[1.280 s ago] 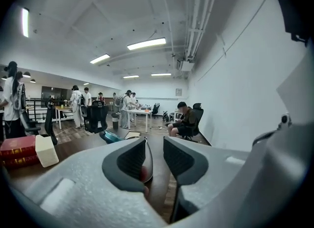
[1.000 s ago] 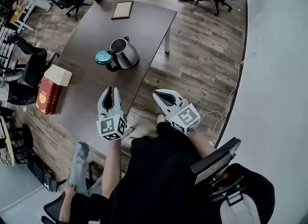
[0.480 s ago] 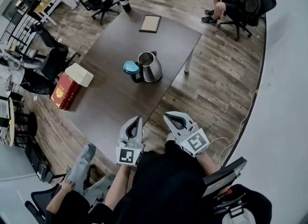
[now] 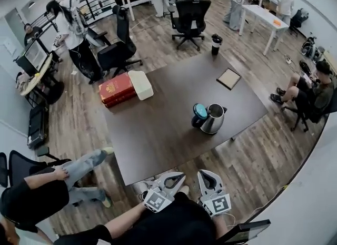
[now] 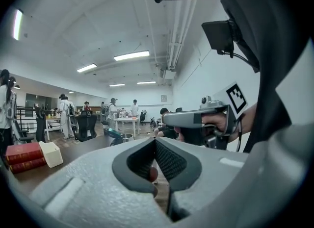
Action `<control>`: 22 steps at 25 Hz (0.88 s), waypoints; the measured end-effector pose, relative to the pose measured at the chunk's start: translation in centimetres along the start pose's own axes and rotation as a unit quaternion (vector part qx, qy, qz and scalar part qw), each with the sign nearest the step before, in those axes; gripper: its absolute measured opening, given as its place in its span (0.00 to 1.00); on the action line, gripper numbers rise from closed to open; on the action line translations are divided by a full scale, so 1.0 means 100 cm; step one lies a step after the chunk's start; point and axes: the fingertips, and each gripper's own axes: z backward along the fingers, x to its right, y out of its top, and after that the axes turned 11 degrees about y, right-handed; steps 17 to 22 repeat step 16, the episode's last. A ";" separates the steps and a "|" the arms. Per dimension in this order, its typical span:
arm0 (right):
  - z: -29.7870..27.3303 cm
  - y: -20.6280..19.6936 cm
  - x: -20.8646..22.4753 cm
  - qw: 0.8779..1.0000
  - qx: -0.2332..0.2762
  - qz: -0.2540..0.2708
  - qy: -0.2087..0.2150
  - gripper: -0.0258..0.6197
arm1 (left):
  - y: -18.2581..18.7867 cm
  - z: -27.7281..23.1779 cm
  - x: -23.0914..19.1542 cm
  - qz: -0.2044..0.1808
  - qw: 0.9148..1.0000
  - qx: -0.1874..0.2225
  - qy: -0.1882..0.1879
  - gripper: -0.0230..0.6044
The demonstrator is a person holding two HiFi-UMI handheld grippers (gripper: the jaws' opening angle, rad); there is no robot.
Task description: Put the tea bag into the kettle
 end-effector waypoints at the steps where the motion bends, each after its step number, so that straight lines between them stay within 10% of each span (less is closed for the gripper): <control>1: -0.003 0.000 -0.001 1.000 0.001 0.002 0.005 0.05 | -0.001 0.001 0.000 0.001 1.000 0.001 0.000 0.05; 22: -0.020 0.000 -0.015 0.999 -0.001 0.011 0.035 0.05 | -0.006 0.008 -0.015 0.011 0.999 0.002 0.036 0.05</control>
